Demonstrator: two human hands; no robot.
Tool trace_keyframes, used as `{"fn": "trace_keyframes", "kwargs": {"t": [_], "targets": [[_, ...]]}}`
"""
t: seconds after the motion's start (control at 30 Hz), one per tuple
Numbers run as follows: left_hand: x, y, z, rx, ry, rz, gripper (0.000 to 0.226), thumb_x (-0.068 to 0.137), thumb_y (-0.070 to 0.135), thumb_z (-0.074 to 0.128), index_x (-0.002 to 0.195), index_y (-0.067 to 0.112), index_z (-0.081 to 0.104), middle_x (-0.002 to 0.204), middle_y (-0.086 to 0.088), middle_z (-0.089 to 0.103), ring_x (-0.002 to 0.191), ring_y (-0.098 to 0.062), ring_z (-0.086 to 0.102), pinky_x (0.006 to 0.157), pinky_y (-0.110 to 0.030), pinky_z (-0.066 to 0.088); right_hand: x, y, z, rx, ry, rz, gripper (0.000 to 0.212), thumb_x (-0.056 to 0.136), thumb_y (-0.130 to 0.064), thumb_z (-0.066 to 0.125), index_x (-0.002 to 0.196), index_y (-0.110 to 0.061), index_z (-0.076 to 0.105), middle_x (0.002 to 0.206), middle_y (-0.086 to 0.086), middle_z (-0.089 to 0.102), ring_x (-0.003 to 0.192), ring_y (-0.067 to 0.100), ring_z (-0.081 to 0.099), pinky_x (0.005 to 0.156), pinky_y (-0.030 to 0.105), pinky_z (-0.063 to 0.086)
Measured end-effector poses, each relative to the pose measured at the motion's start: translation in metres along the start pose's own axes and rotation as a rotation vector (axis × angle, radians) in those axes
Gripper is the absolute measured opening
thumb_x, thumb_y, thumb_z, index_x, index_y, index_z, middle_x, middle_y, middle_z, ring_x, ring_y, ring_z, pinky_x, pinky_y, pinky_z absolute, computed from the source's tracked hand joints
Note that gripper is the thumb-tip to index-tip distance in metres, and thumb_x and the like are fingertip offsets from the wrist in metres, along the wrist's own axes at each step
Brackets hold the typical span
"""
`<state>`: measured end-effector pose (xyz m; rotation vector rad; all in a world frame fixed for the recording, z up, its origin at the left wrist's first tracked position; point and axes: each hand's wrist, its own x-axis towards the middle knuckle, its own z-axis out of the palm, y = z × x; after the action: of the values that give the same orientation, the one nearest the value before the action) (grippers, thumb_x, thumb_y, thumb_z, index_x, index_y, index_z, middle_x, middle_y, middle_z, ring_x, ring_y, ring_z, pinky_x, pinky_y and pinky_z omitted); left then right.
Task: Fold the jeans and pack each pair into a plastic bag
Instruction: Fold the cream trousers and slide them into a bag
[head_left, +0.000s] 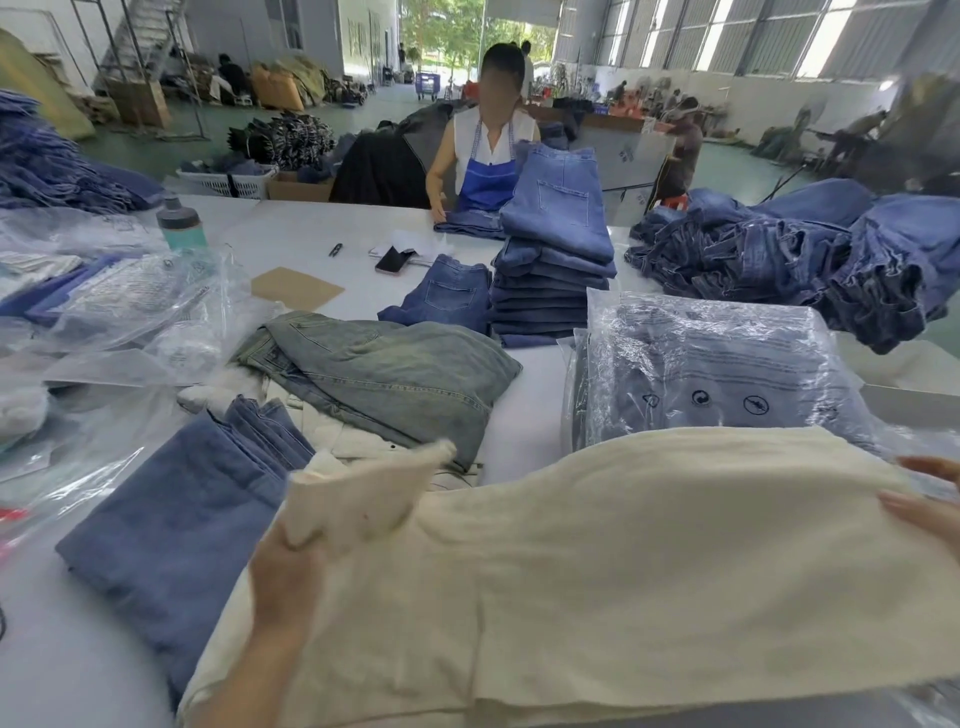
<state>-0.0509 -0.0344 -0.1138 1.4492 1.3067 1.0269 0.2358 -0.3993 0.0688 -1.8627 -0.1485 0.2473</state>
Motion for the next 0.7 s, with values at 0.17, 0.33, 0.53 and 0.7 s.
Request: {"fn": "trace_keyframes", "kwargs": {"t": [0.17, 0.33, 0.53, 0.7], "targets": [[0.021, 0.067, -0.05, 0.079, -0.068, 0.775, 0.046, 0.074, 0.004, 0.049, 0.113, 0.018, 0.068, 0.107, 0.027, 0.066, 0.096, 0.019, 0.057, 0.079, -0.002, 0.043, -0.005, -0.005, 0.008, 0.014, 0.001, 0.022, 0.049, 0.091, 0.008, 0.046, 0.137, -0.006, 0.039, 0.054, 0.001, 0.067, 0.035, 0.007, 0.058, 0.031, 0.02, 0.044], [-0.027, 0.009, 0.007, 0.808, -0.622, 0.949, 0.08, 0.064, -0.005, 0.05, 0.137, 0.027, 0.052, 0.154, -0.014, 0.021, 0.135, -0.027, 0.043, 0.108, -0.05, 0.032, -0.007, -0.006, 0.013, 0.026, -0.008, 0.013, 0.049, 0.09, 0.01, 0.046, 0.137, -0.003, 0.039, 0.053, -0.003, 0.067, 0.035, 0.003, 0.057, 0.029, 0.018, 0.042], [-0.084, -0.104, 0.038, 0.979, -0.676, 0.986, 0.039, 0.099, 0.013, 0.019, 0.119, 0.026, 0.049, 0.132, 0.003, 0.058, 0.112, 0.0, 0.059, 0.118, -0.035, 0.007, 0.0, -0.011, 0.017, 0.051, 0.005, 0.046, 0.043, 0.088, 0.015, 0.047, 0.127, -0.003, 0.043, 0.038, -0.013, 0.057, 0.031, -0.002, 0.052, 0.032, 0.012, 0.041], [-0.082, -0.08, 0.059, 0.917, -0.82, 0.729, 0.058, 0.074, 0.01, 0.066, 0.126, 0.034, 0.061, 0.14, -0.003, 0.053, 0.116, -0.014, 0.061, 0.095, -0.032, 0.048, -0.006, -0.034, 0.015, -0.009, -0.029, -0.106, 0.028, 0.081, 0.005, 0.067, 0.104, -0.005, 0.058, 0.099, 0.006, 0.059, 0.068, 0.012, 0.054, 0.06, 0.019, 0.048]]}}
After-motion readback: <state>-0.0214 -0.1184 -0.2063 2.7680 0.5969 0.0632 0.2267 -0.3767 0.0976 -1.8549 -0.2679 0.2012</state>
